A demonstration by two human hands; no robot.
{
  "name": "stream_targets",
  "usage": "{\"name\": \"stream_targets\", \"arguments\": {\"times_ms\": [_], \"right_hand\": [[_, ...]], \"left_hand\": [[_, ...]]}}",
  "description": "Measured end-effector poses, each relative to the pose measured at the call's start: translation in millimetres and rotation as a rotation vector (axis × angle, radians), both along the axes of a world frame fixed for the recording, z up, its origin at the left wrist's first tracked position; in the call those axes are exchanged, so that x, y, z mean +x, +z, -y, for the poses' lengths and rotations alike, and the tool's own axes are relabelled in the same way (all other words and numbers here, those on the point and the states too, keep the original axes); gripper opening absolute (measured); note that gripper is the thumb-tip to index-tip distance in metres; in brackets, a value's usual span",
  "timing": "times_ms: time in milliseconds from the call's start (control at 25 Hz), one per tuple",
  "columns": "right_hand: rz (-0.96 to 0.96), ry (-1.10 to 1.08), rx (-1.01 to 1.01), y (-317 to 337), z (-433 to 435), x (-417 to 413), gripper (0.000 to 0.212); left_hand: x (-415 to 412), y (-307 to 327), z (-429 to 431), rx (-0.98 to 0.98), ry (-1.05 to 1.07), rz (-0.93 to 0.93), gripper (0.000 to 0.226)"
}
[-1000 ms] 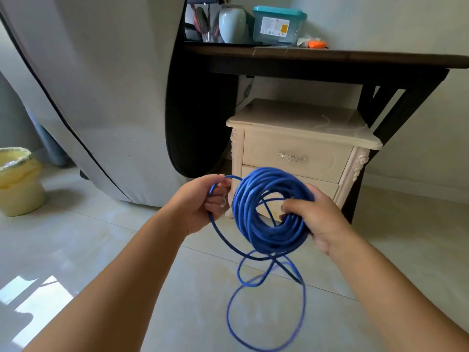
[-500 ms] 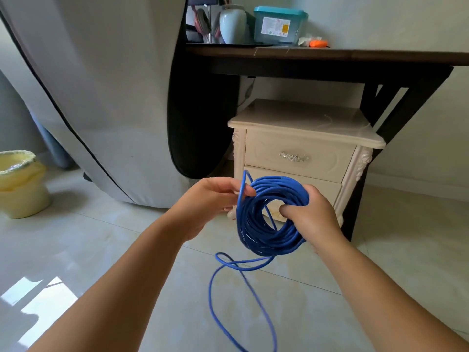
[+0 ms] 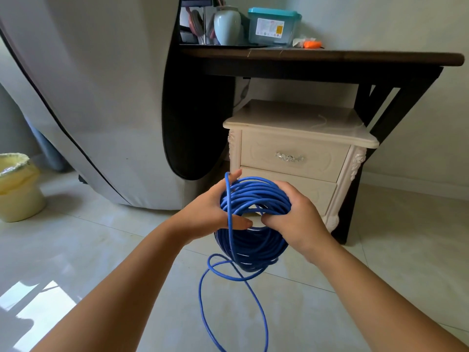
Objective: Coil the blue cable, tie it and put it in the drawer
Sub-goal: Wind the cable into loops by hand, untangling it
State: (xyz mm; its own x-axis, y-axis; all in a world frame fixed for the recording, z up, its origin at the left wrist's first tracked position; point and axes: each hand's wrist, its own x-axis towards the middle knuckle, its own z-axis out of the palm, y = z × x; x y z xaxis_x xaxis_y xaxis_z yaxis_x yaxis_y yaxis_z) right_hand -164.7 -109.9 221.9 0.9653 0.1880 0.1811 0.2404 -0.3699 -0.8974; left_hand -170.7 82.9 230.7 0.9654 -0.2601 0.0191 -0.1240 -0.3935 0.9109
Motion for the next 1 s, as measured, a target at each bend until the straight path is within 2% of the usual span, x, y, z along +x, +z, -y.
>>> {"name": "stream_targets", "arguments": {"times_ms": [200, 360, 400, 480, 520, 560, 640, 720, 800, 840, 920, 1000], "right_hand": [[0.051, 0.025, 0.045, -2.2, -1.3, 0.0, 0.057], [-0.051, 0.069, -0.013, -4.5, 1.2, 3.2, 0.048], [-0.111, 0.093, -0.044, -3.2, 2.5, 4.3, 0.050], [-0.153, 0.121, -0.082, 0.6, 4.7, 3.9, 0.068], [-0.096, 0.097, -0.089, 3.0, 4.0, 1.0, 0.074], [0.012, 0.062, -0.099, 4.9, 1.2, -3.1, 0.070], [0.199, 0.035, -0.198, 5.8, -8.5, -13.5, 0.054], [0.294, 0.066, -0.376, -4.8, -16.6, -19.7, 0.045], [0.358, 0.056, -0.444, -16.2, -19.3, -14.0, 0.027], [0.381, 0.047, -0.428, -16.1, -19.4, -9.7, 0.019], [0.334, 0.017, -0.286, -12.9, -16.6, -0.4, 0.015], [0.137, -0.146, 0.059, -0.6, -4.9, 14.2, 0.015]], "left_hand": [[2.7, -2.8, -1.4, 0.038, 0.044, 0.074, 0.062], [5.6, -10.8, 2.7, 0.113, 0.117, 0.120, 0.055], [5.9, -12.4, 3.4, 0.150, 0.138, 0.128, 0.052], [5.7, -12.6, 6.1, 0.213, 0.181, 0.153, 0.048], [5.6, -12.0, 7.7, 0.227, 0.204, 0.168, 0.047], [5.6, -11.5, 8.8, 0.228, 0.233, 0.183, 0.047], [6.8, -11.8, 9.6, 0.222, 0.305, 0.211, 0.047], [9.2, -13.3, 9.4, 0.217, 0.352, 0.214, 0.048], [10.7, -14.6, 9.6, 0.202, 0.346, 0.197, 0.050], [10.7, -14.9, 9.5, 0.197, 0.339, 0.195, 0.050], [11.6, -14.4, 6.6, 0.182, 0.352, 0.202, 0.048], [12.8, -11.8, -1.0, 0.144, 0.383, 0.196, 0.048]]}}
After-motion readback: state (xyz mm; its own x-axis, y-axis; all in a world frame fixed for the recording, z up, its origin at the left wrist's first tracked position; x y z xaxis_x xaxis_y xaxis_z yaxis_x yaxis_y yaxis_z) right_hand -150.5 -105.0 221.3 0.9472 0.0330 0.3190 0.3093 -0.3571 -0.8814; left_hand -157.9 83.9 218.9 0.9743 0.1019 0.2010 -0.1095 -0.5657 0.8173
